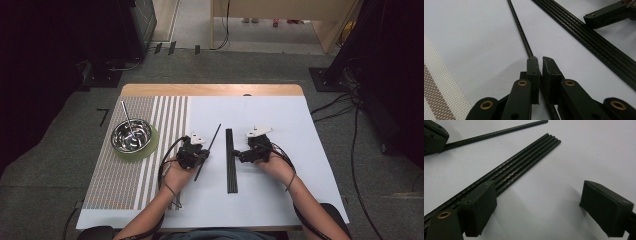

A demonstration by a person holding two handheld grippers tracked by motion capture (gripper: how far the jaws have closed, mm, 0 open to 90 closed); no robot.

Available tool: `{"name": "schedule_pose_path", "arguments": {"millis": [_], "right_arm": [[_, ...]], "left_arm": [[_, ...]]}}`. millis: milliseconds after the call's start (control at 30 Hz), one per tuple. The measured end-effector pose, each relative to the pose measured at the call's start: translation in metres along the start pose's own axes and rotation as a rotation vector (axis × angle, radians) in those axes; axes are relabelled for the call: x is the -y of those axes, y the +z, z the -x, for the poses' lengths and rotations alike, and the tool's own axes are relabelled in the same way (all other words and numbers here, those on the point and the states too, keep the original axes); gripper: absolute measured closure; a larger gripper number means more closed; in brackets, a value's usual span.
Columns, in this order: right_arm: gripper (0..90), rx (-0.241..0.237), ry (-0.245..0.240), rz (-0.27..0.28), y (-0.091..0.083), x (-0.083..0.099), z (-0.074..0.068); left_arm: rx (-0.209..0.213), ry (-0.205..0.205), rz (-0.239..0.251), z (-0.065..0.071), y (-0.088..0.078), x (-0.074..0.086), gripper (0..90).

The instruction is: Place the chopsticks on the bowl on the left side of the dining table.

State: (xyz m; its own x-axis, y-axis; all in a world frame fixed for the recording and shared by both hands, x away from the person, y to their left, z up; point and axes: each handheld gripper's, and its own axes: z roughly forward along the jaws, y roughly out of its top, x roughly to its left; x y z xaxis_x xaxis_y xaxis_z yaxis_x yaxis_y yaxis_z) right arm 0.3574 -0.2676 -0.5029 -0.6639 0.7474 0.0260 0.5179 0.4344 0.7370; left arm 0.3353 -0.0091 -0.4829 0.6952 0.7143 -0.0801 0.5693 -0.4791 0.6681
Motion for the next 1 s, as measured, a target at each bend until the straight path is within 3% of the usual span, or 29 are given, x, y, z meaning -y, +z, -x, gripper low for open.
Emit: {"name": "schedule_pose_path", "arguments": {"millis": [300,500,700,867,1000], "right_arm": [[13.4,0.0,0.001,0.0,0.0,0.0,0.0],[13.4,0.0,0.001,0.0,0.0,0.0,0.0],[13.4,0.0,0.001,0.001,0.0,0.0,0.0],[13.4,0.0,0.001,0.0,0.0,0.0,0.0],[13.4,0.001,0.0,0.0,0.0,0.0,0.0]], "left_arm": [[-0.013,-0.043,-0.014,-0.02,-0.004,0.0,86.6],[-0.031,-0.063,-0.003,-0.023,-0.005,0.001,86.2],[-0.064,-0.05,-0.016,-0.019,-0.007,0.003,83.8],[-0.091,-0.031,0.002,-0.015,-0.005,0.006,85.2],[-0.087,-0.015,0.008,-0.016,-0.005,0.007,85.3]]}}
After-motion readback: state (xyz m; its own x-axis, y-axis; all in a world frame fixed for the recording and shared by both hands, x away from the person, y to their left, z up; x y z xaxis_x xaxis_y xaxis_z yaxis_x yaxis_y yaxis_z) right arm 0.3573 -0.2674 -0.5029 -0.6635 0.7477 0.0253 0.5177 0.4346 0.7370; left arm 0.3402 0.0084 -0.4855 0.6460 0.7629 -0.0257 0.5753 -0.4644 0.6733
